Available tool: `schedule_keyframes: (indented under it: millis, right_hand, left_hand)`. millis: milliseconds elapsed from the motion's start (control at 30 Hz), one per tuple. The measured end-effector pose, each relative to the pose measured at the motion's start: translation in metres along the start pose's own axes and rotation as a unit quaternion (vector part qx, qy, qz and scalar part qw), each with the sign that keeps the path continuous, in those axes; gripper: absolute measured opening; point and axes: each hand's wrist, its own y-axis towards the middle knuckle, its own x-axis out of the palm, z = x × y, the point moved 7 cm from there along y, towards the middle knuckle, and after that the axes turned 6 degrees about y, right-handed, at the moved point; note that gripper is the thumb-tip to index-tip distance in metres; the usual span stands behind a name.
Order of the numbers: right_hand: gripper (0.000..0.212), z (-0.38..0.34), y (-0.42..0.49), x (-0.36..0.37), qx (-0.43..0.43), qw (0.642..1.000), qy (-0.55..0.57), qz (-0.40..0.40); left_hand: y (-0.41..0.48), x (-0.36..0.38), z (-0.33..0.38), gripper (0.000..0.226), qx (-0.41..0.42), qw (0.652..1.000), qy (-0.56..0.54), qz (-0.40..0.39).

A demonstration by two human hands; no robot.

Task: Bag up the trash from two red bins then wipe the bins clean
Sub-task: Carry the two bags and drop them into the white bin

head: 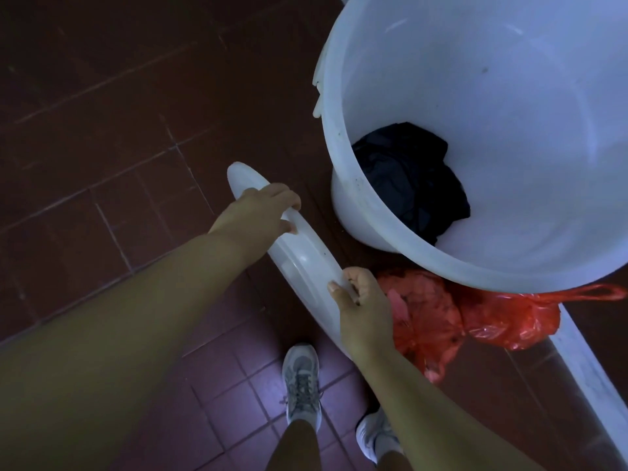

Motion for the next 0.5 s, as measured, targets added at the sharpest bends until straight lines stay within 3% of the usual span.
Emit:
schedule_keyframes:
  millis: [267,400,500]
  right_hand:
    - [0.011,-0.004,0.0,-0.001,-0.021,1.0,-0.006,0.021]
    - [0.039,-0.007,-0.003,-0.018,-0.134,0.973,-0.162,0.096]
    - [0.063,-0.006,-0.004,-0.018,-0.178,0.944,-0.263,0.088]
  left_hand:
    - [0.003,-0.011,0.005,0.029,0.023,0.999,0.008,0.034]
    - [0.01,-0.005,0.011,0.038,0.005,0.999,0.007,0.052]
    - [0.014,0.004,0.013,0.048,-0.004,0.998,0.012,0.058]
